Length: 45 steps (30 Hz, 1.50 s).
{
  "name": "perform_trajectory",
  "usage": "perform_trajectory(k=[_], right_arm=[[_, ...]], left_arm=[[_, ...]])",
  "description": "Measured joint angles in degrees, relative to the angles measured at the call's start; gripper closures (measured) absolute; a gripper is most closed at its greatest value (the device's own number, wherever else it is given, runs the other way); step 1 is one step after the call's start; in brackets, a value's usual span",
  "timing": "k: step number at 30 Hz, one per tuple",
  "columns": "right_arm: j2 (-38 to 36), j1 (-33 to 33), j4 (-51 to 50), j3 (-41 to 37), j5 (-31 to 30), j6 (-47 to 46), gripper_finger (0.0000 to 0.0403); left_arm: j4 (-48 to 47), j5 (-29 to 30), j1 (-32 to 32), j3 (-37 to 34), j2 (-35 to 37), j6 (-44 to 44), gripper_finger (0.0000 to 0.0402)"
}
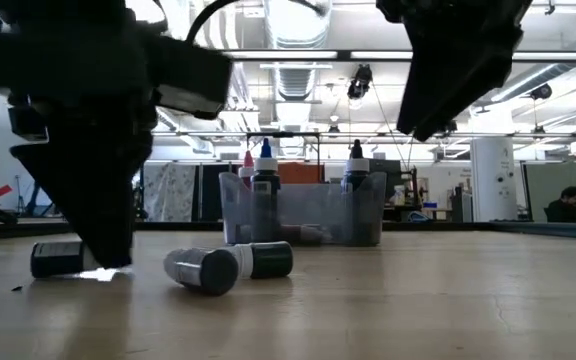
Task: Pick & Place food coloring
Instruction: Put the small red food coloring bottle in the black bin, then put the small dark green food coloring bottle in the black bin
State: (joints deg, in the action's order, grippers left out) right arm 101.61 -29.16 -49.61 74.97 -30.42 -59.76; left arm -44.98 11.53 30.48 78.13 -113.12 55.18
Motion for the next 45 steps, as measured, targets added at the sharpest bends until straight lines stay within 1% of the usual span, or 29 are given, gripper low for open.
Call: perform_trajectory(k=[4,6,8,10,12,15,17,18,19,20,21,22,23,24,25,27,29,30,31,33,37,39,41,43,45], right_arm=[[-1.08,-0.27,0.01,-0.01,-3.95,-2.66,0.0168],[-2.37,-0.48,-0.01,-0.01,-7.50,-4.47,0.0174],[-4.08,-0.66,-0.16,-0.01,-11.40,-6.27,0.0180],[-6.22,-0.73,-0.70,-0.01,-15.06,-7.72,0.0184],[-8.22,-0.67,-2.23,-0.01,-18.75,-9.91,0.0186],[-10.60,-0.25,-6.20,-0.01,-22.71,-14.85,0.0188],[-11.67,0.28,-8.78,-0.01,-24.00,-17.95,0.0188],[-11.96,0.59,-9.76,-0.01,-24.14,-18.76,0.0188],[-12.10,0.90,-10.39,-0.01,-24.20,-19.19,0.0188],[-12.11,1.21,-10.62,-0.01,-24.21,-19.22,0.0188],[-12.11,1.39,-10.61,-0.02,-24.12,-19.03,0.0188],[-12.11,1.59,-10.59,-0.06,-23.87,-18.72,0.0188],[-12.10,1.72,-10.61,-0.10,-23.59,-18.33,0.0188],[-11.95,1.82,-10.62,-0.10,-23.37,-18.31,0.0188],[-11.83,1.95,-10.64,-0.10,-23.23,-18.40,0.0188],[-11.72,1.98,-10.92,-0.13,-22.15,-18.90,0.0188],[-11.73,2.01,-11.42,-0.19,-21.45,-19.70,0.0188],[-11.74,2.01,-11.79,-0.19,-21.17,-20.01,0.0188],[-11.74,2.01,-12.14,-0.23,-20.87,-20.08,0.0188],[-11.74,2.00,-12.45,-0.30,-20.69,-20.10,0.0188],[-11.74,2.45,-12.73,-0.30,-20.67,-19.98,0.0188],[-11.72,2.64,-12.60,-0.32,-20.22,-19.17,0.0188],[-11.74,2.73,-11.79,-0.32,-17.83,-14.96,0.0188],[-11.41,2.75,-8.23,-0.47,-13.07,-5.87,0.0188],[-10.55,2.81,-2.94,-0.77,-7.18,5.47,0.0188]], left_arm=[[-4.88,2.30,-0.97,-0.16,3.97,-0.22,0.0364],[-6.76,4.19,-1.81,-0.14,7.02,-0.90,0.0365],[-6.05,6.24,-2.98,-0.11,10.28,-1.71,0.0365],[-5.76,9.56,-4.68,-0.11,13.87,-3.09,0.0366],[-4.27,15.74,-6.25,-0.12,17.78,-5.09,0.0366],[1.50,26.53,-9.08,-1.37,23.36,-9.77,0.0366],[10.50,29.87,-11.55,-3.50,26.43,-17.39,0.0366],[16.94,30.16,-13.11,-5.02,27.67,-22.82,0.0366],[24.86,29.26,-14.55,-7.06,28.77,-28.76,0.0366],[33.49,26.23,-16.20,-9.36,29.73,-34.92,0.0366],[41.72,21.59,-18.12,-11.64,30.06,-39.96,0.0366],[48.92,16.17,-20.37,-13.65,30.07,-42.79,0.0366],[53.54,11.14,-22.30,-15.49,30.04,-43.38,0.0366],[54.89,7.11,-24.27,-17.05,29.99,-42.54,0.0366],[54.91,3.68,-26.34,-18.30,29.60,-40.98,0.0366],[55.09,0.36,-29.51,-20.71,28.82,-37.85,0.0366],[55.34,0.40,-31.44,-23.18,28.60,-36.77,0.0359],[57.27,0.71,-31.97,-24.13,28.51,-37.09,0.0353],[59.55,0.67,-32.44,-24.91,28.50,-37.51,0.0345],[61.06,0.30,-33.64,-25.56,28.48,-37.97,0.0322],[59.54,-0.10,-34.50,-25.56,28.22,-36.38,0.0267],[57.68,-0.27,-33.43,-24.88,29.45,-36.36,0.0243],[54.75,-0.49,-32.13,-23.79,31.35,-37.31,0.0227],[48.93,-0.53,-30.39,-23.02,33.95,-37.28,0.0217],[43.26,-0.40,-28.02,-22.08,36.22,-37.27,0.0215]])
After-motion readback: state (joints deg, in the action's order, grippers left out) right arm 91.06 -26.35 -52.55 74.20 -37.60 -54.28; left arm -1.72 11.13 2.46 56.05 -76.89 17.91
